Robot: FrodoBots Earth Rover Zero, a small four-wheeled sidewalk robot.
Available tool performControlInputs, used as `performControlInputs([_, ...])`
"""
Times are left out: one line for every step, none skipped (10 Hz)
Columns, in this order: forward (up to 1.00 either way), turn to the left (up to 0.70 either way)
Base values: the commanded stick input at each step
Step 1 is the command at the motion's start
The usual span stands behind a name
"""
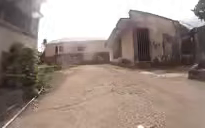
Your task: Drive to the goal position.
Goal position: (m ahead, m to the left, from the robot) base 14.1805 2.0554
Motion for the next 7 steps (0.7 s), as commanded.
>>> performControlInputs([1.00, -0.27])
performControlInputs([1.00, 0.00])
performControlInputs([1.00, 0.00])
performControlInputs([1.00, 0.00])
performControlInputs([1.00, 0.00])
performControlInputs([1.00, 0.00])
performControlInputs([1.00, 0.00])
